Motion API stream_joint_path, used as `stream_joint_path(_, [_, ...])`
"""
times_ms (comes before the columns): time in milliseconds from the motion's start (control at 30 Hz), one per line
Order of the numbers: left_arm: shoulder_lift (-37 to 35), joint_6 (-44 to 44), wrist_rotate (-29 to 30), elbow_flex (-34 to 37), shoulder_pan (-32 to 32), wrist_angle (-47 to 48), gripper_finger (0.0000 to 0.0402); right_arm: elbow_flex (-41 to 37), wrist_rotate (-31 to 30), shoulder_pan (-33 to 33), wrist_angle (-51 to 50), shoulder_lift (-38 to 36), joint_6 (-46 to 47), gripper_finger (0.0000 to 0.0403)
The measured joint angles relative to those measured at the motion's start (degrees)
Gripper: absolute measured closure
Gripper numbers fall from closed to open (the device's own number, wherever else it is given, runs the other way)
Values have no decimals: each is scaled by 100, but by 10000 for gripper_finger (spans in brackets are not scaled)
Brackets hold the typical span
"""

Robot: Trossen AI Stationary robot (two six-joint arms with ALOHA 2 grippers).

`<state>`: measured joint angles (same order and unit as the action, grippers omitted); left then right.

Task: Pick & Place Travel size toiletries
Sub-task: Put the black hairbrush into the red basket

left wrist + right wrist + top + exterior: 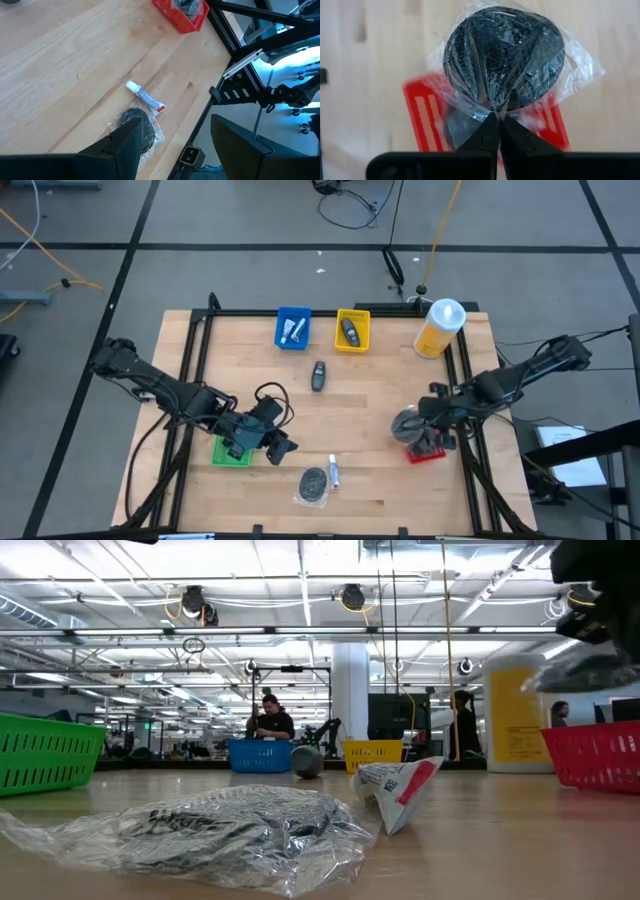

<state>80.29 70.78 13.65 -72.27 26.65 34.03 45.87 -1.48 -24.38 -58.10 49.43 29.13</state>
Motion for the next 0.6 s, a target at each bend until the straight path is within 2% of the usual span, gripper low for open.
stream_joint_path(300, [0,7,5,0,0,-1,174,4,159,0,-1094,-460,809,403])
stream_joint_path(600, [162,74,289,-5,-37,-82,174,4,474,-17,-1376,-261,1053,403])
